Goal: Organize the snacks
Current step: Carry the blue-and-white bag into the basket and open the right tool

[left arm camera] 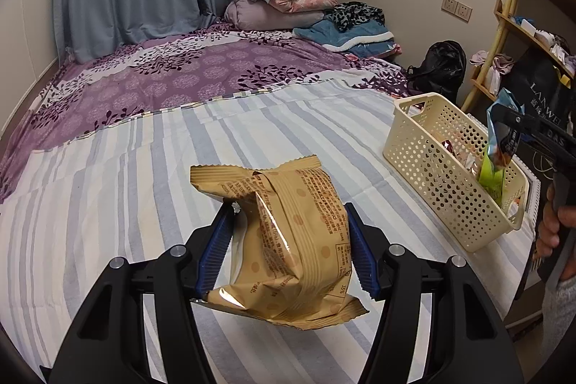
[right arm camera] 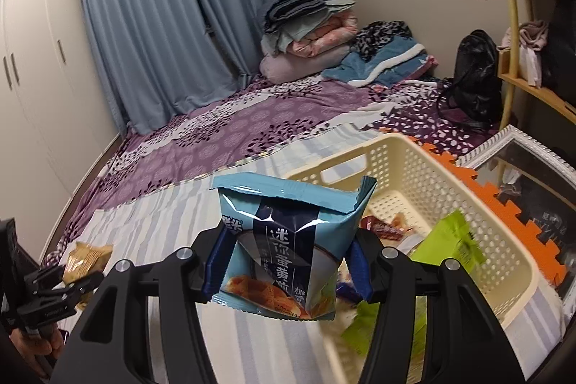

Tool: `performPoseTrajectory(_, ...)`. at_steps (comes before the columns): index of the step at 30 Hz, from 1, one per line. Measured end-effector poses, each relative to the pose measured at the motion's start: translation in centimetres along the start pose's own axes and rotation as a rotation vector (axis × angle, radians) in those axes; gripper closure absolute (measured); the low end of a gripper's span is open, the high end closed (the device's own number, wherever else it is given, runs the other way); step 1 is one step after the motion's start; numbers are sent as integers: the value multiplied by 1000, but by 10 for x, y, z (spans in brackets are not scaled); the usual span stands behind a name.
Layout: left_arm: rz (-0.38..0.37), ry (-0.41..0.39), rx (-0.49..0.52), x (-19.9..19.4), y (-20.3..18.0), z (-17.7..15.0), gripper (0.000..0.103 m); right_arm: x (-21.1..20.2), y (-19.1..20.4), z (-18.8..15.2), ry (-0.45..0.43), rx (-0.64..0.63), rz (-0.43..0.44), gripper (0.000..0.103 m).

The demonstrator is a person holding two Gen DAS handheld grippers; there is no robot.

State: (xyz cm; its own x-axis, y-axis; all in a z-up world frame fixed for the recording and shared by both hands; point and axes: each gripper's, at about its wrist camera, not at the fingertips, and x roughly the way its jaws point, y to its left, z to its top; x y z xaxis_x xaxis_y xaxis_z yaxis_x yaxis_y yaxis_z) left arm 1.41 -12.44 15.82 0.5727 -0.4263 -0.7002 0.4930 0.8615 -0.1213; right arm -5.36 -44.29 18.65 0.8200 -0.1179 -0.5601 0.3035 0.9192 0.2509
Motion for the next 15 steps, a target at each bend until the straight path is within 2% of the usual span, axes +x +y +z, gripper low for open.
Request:
performPoseTrajectory(9, -8, 7, 16, 1, -5, 1, 41, 41, -37, 7, 79, 54, -80, 47)
performPoseTrajectory(15, -12, 16, 19, 6, -6, 1, 41, 62, -39, 5, 140, 31, -98, 47)
